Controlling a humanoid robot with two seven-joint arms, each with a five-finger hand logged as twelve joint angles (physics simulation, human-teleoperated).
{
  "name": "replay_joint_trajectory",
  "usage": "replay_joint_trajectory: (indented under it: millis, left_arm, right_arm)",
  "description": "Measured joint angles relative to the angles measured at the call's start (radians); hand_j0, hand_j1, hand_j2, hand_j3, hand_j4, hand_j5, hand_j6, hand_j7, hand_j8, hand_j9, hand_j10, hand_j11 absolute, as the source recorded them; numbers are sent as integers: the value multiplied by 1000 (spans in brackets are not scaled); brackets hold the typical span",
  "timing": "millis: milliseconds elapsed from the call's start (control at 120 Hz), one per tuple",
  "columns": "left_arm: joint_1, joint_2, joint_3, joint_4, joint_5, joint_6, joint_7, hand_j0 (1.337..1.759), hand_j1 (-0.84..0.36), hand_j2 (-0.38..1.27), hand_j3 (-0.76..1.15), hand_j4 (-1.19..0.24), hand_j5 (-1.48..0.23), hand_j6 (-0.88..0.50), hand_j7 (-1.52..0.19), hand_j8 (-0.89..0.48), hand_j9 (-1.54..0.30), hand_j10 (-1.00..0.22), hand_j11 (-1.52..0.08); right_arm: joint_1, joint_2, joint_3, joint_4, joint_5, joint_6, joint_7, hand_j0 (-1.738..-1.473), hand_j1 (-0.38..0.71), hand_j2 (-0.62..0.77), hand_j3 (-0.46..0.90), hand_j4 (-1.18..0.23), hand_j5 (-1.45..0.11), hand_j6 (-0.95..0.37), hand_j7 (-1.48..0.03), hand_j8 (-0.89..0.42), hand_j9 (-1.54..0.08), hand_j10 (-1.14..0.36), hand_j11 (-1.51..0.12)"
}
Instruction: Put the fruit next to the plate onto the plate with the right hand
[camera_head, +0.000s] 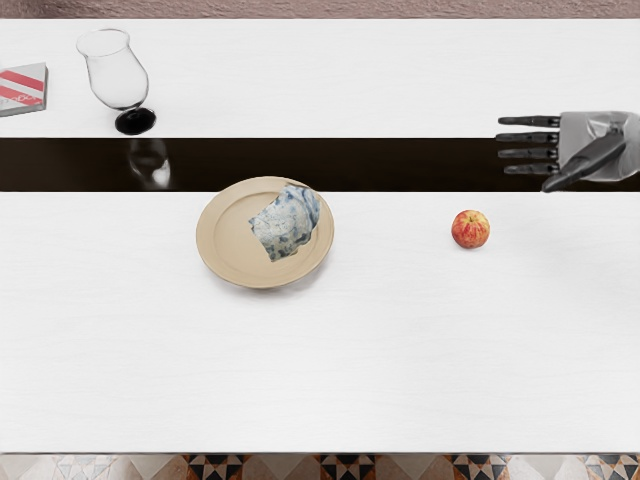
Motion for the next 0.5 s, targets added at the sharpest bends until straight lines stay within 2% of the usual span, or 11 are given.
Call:
replay_joint_trajectory:
  millis: [383,433,500]
  left_arm:
    - [6,0,-1,0,1,0,0,1658,341,1,0,-7,-9,-7,-9,-7,-9,-7,-9]
    - [6,0,-1,0,1,0,0,1658,341,1,0,-7,-9,-7,-9,-7,-9,-7,-9]
    - [4,0,0,1,1,0,0,1658,341,1,0,-7,-9,-7,-9,-7,-9,-7,-9]
  right_arm:
    - [22,8,-12,5,-61,0,0,-1658,-349,0,0,0,0,2,0,2,0,1,0]
    - [34,9,-12,32,-91,0,0,-1658,-349,0,0,0,0,2,0,2,0,1,0]
    - [73,9,-18,116,-153,0,0,-1658,-349,0,0,0,0,2,0,2,0,1,0]
